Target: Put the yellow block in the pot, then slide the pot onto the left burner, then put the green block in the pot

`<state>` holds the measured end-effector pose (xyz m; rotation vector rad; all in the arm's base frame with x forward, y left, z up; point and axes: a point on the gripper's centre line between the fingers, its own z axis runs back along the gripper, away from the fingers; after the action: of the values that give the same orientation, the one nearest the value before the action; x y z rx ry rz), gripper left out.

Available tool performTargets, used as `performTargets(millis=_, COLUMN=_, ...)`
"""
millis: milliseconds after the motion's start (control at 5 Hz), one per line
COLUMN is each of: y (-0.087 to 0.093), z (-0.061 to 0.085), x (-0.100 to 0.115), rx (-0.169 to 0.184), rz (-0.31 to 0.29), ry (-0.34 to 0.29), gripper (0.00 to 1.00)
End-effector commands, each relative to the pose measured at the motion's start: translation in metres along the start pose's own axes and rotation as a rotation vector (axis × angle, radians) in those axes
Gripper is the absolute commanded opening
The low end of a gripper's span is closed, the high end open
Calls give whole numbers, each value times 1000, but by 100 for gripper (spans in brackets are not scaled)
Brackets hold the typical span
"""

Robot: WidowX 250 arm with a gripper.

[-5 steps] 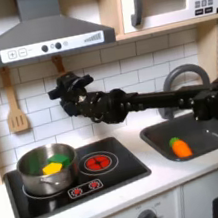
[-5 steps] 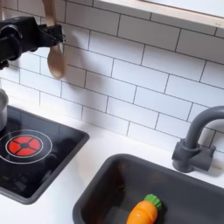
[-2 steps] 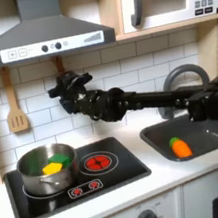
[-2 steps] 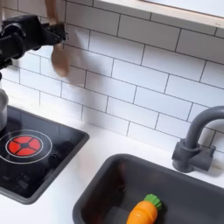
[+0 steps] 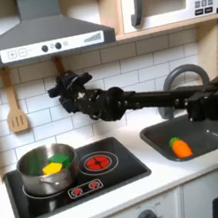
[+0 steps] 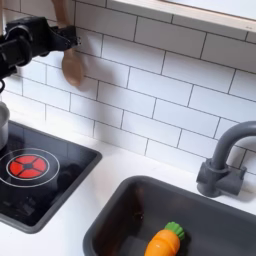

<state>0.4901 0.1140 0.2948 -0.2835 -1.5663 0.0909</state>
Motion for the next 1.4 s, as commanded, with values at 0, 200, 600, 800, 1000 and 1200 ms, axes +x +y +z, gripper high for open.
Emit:
performTargets(millis=0, y=2, z=3, x=-8, rx=11, rz=-10, ry=33, gripper=0)
performTargets(millis=200, y=8, z=2, x=-18, rx=24, rz=-2, ry=67, gripper=0)
performTargets(millis=600, y=5, z=2, x=-18, rx=16, rz=-19, ry=89, gripper=0)
performTargets(millis=800, y=2, z=6, x=-16, rx=6, rz=-26, ry=99, gripper=100)
performTargets(millis=1000, y=5, z=6, x=-22, rx=4, rz=-19, ry=112, gripper=100)
performTargets(millis=1200, y=4, z=7, x=-21, rx=7, rz=-16, ry=111, gripper=100)
